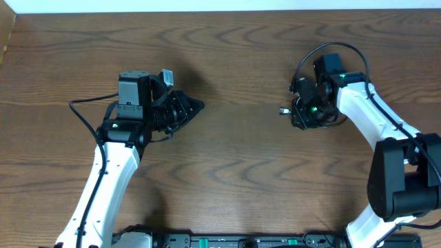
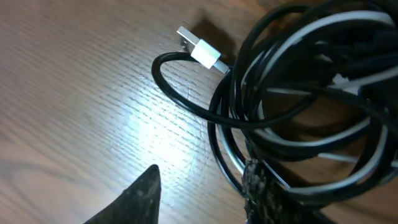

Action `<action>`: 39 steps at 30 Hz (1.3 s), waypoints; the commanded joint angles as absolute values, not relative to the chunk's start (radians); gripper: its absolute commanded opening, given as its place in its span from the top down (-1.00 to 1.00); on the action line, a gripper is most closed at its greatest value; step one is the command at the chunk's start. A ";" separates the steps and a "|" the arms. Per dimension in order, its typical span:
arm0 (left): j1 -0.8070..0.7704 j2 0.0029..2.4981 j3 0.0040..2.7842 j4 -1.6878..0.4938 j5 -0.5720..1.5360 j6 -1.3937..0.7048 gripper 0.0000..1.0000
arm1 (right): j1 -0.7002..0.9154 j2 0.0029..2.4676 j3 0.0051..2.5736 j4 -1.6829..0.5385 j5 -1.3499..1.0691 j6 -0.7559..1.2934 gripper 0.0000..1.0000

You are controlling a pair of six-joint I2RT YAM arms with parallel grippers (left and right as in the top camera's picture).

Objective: Untangle cables

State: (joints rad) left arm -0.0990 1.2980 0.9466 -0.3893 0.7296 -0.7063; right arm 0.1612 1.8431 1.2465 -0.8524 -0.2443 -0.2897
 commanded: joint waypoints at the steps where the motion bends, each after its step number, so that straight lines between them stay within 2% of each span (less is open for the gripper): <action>1: -0.097 1.307 0.960 -0.392 0.709 -0.691 0.85 | 0.155 1.876 1.204 -0.813 -0.205 -0.356 0.23; 10: -0.097 1.320 0.960 -0.392 0.687 -0.692 0.85 | 0.129 1.899 1.161 -0.678 -0.164 -0.317 0.17; 20: -0.097 1.351 0.960 -0.393 0.687 -0.692 0.84 | 0.136 1.900 1.106 -0.644 -0.320 -0.298 0.21; 26: -0.097 1.363 0.960 -0.387 0.664 -0.692 0.84 | 0.157 1.900 1.102 -0.639 -0.328 -0.121 0.48; 29: -0.096 1.364 0.960 -0.387 0.624 -0.693 0.84 | 0.173 1.900 1.104 -0.633 -0.329 -0.009 0.72; 33: -0.097 1.364 0.960 -0.388 0.609 -0.693 0.84 | 0.194 1.889 1.122 -0.636 -0.361 0.035 0.98; 39: -0.097 1.364 0.960 -0.388 0.609 -0.693 0.84 | 0.216 1.848 1.163 -0.623 -0.549 0.117 0.98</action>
State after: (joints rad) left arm -0.0990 1.3560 0.9466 -0.3885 0.6235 -0.7059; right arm 0.1955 1.8805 1.1286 -0.6308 -0.4187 0.0254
